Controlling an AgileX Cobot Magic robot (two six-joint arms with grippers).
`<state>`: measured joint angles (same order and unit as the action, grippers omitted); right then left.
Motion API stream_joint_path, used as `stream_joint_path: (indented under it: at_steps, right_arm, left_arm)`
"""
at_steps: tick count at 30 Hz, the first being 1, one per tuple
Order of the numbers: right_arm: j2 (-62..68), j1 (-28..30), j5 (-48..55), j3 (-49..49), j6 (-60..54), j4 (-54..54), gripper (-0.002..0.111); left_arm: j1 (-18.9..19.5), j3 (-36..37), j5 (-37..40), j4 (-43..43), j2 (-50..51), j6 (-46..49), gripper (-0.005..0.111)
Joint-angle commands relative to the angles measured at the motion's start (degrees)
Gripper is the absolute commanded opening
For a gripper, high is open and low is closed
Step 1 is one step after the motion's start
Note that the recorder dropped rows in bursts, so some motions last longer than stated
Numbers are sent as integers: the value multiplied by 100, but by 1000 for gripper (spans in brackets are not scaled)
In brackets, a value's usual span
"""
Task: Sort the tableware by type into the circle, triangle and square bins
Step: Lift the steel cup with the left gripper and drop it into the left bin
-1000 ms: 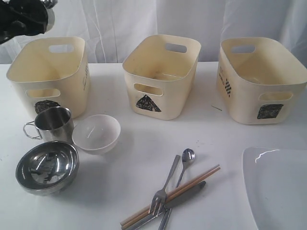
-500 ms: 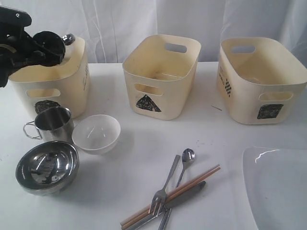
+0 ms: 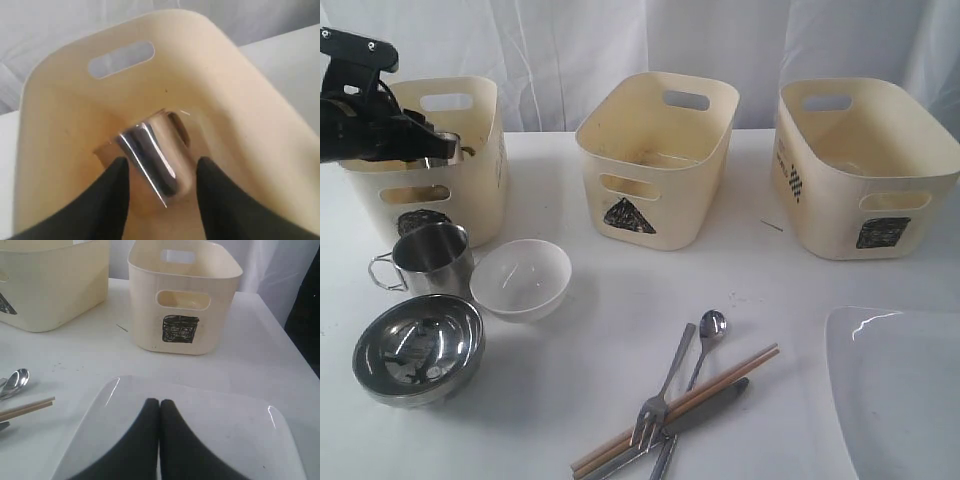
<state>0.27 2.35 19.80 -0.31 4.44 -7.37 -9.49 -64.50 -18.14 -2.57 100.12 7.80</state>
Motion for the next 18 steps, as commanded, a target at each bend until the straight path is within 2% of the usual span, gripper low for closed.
stream_joint_path:
  at_steps: [1,6,18]
  right_arm:
    - [-27,4,-18,31,34,-11,0]
    - [-27,4,-18,31,34,-11,0]
    - [-27,4,-18,31,34,-11,0]
  left_arm:
    - [14,-25,48,8,-433,-31,48]
    - [14,-25,286,8,-900,-53,48]
    - [14,-25,2022,-2,-2559,-53,48]
